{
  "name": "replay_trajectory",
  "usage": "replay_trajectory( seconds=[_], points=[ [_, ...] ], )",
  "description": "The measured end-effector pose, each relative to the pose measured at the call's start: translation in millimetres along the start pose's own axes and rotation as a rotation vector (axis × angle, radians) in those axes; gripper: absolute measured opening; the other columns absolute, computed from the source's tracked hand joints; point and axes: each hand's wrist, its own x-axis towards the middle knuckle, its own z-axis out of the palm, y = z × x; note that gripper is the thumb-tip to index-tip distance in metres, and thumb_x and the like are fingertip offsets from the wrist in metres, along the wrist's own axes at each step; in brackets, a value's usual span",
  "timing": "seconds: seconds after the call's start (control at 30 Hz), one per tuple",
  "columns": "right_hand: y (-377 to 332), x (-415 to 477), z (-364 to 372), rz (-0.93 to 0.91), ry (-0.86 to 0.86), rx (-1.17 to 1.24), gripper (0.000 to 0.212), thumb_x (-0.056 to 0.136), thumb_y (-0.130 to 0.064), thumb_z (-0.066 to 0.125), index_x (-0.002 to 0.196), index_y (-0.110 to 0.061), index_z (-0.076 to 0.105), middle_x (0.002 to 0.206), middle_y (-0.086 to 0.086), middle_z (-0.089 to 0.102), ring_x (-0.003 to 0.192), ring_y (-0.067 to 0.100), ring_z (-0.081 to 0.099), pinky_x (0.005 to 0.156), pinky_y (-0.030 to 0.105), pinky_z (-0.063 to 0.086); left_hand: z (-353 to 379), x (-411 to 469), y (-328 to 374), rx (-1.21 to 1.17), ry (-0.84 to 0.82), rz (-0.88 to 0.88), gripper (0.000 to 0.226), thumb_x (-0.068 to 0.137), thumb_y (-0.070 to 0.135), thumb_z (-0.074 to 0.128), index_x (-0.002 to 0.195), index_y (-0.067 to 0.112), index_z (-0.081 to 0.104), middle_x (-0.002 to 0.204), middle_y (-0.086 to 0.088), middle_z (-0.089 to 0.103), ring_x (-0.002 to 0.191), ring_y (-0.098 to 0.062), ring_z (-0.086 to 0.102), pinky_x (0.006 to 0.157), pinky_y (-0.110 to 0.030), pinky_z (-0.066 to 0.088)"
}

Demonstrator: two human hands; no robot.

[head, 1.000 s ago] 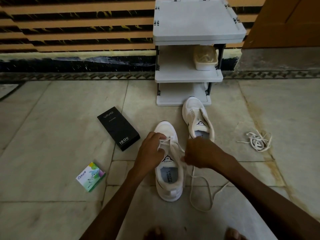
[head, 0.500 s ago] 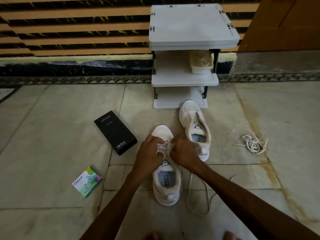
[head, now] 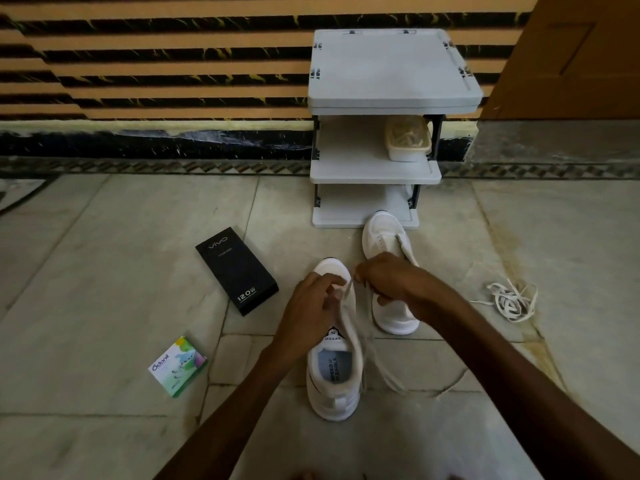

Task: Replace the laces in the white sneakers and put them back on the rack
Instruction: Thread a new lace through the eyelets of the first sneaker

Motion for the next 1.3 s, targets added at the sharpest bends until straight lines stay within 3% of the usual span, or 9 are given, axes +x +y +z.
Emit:
replay_trajectory(
  seconds=[0.13,0.27,0.4,0.6,0.7,0.83,0.97,1.13,1.3],
  points=[
    [-26.8,-38.4,-23.2,-0.182,0.055,-0.004,0.039,0.096,-0.038,0.055,0.062,-0.022,0.063,0.048,-0.013,0.052,0.055,0.011,0.046,0.058,0.024,0.039,-11.2,11.6,23.4,0.026,-0.008,0.114,0.015,0.094,0.032,0.060,0.103,0.023,0.068,0.081,0.007,0.065,0.071,-0.006,0.063,0.069,-0.027,0.053],
    [-28.1,-54.4,-34.9,-0.269,0.096,-0.028,0.033,0.093,-0.032,0.060,0.063,-0.022,0.071,0.060,0.000,0.054,0.059,0.016,0.047,0.062,0.027,0.040,-45.3,33.2,53.1,-0.072,0.189,0.185,0.011,0.096,0.021,0.058,0.098,0.019,0.068,0.079,0.006,0.066,0.067,-0.002,0.063,0.064,-0.020,0.055],
    [10.9,-31.0,-20.5,-0.256,0.159,-0.675,0.024,0.093,-0.032,0.059,0.091,-0.014,0.074,0.089,0.008,0.069,0.078,0.018,0.063,0.067,0.027,0.045,-85.2,48.3,86.0,-0.167,0.307,0.176,0.014,0.096,0.025,0.057,0.096,0.020,0.070,0.075,0.005,0.068,0.063,0.002,0.064,0.060,-0.014,0.052],
    [62.5,-5.6,13.4,-0.173,-0.176,-0.922,0.022,0.091,-0.016,0.062,0.101,0.001,0.070,0.097,0.015,0.073,0.092,0.027,0.070,0.081,0.033,0.057,-96.3,50.9,103.7,-0.236,0.271,0.164,0.009,0.093,0.018,0.062,0.093,0.018,0.070,0.070,0.005,0.067,0.058,0.000,0.063,0.055,-0.014,0.050],
    [65.1,-0.4,15.2,-0.227,-0.149,-0.783,0.017,0.086,-0.011,0.065,0.087,0.004,0.073,0.083,0.019,0.073,0.077,0.029,0.072,0.074,0.039,0.059,-90.4,47.4,101.1,-0.268,0.259,0.147,0.009,0.093,0.017,0.062,0.094,0.015,0.071,0.072,0.004,0.069,0.061,-0.004,0.066,0.059,-0.018,0.055],
    [51.6,-6.5,6.0,-0.271,-0.015,-0.008,0.005,0.083,0.004,0.067,0.083,0.006,0.072,0.071,0.015,0.071,0.060,0.021,0.066,0.060,0.030,0.057,-84.1,44.4,91.8,-0.284,0.202,0.099,0.026,0.097,0.008,0.048,0.121,0.017,0.058,0.085,0.006,0.070,0.069,-0.006,0.068,0.070,-0.024,0.057],
    [32.2,-10.4,0.3,-0.265,-0.006,0.389,0.009,0.085,0.007,0.065,0.092,0.012,0.068,0.066,0.012,0.066,0.055,0.013,0.062,0.056,0.020,0.055,-71.6,28.0,76.5,-0.162,-0.091,-0.063,0.037,0.101,0.012,0.040,0.135,0.025,0.043,0.099,0.006,0.069,0.081,-0.006,0.068,0.079,-0.031,0.057],
    [26.2,-8.7,0.7,-0.246,0.095,0.510,0.013,0.088,0.000,0.064,0.096,0.009,0.068,0.075,0.018,0.067,0.060,0.017,0.061,0.063,0.025,0.055,-57.0,8.9,53.9,-0.343,-0.326,-0.266,0.020,0.098,0.019,0.050,0.100,0.013,0.069,0.073,0.001,0.069,0.063,-0.010,0.060,0.062,-0.020,0.049],
    [23.2,-7.3,6.8,-0.082,0.100,0.390,0.012,0.087,-0.009,0.069,0.081,0.001,0.069,0.068,0.013,0.066,0.050,0.012,0.060,0.057,0.022,0.055,-55.3,8.7,34.3,-0.293,-0.133,-0.187,0.023,0.095,0.007,0.054,0.091,0.017,0.074,0.075,0.003,0.070,0.063,0.000,0.060,0.065,-0.018,0.048]
  ],
)
